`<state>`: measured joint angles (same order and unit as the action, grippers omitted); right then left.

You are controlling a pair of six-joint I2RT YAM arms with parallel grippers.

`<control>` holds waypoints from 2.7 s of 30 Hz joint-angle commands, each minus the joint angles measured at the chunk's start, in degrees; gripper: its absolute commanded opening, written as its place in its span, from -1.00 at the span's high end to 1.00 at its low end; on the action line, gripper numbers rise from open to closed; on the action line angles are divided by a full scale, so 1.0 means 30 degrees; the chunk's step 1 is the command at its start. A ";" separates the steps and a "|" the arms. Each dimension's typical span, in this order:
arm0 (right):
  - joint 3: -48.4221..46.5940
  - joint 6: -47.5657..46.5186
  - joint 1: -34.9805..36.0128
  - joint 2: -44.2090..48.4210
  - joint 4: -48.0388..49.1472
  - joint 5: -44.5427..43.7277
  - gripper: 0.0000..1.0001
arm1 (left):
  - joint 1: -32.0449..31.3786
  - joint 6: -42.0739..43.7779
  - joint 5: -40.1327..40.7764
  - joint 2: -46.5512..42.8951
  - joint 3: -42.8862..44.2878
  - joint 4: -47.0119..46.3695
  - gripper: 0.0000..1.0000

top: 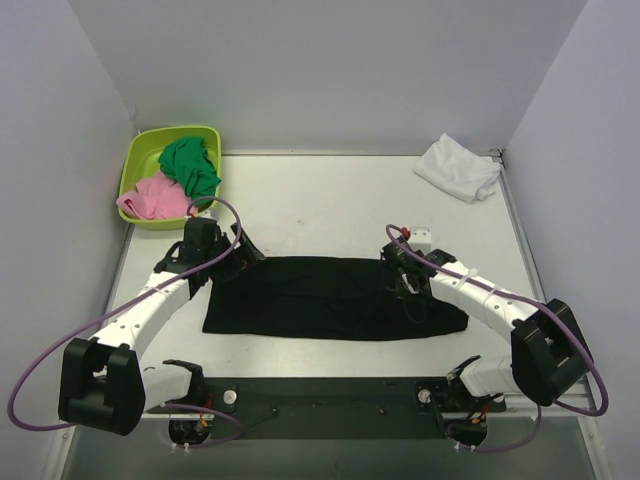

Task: Fold and stack the t-shirts
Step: Fold the other side of the tshirt into a rectangle, then rotate the tshirt 90 degrees

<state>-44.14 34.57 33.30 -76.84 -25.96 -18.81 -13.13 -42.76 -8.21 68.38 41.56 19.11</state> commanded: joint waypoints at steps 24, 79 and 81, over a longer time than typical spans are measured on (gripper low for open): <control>0.2349 0.2010 0.3166 0.2670 -0.1424 0.1583 1.00 | 0.0098 0.0104 -0.0399 -0.0380 -0.0055 -0.0805 -0.95; 0.1910 0.3566 -0.3950 -0.1366 0.8504 0.1580 -1.00 | 0.0098 0.0690 -0.0838 -0.3017 0.1205 0.1333 -0.95; 0.1998 0.3507 -0.4272 -0.1720 0.9614 0.2020 -1.00 | 0.0127 0.0661 -0.0926 -0.3105 0.1205 0.1333 -0.95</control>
<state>-39.03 45.95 22.15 -80.03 -3.01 -14.41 -13.10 -41.47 -10.31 60.62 43.22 23.22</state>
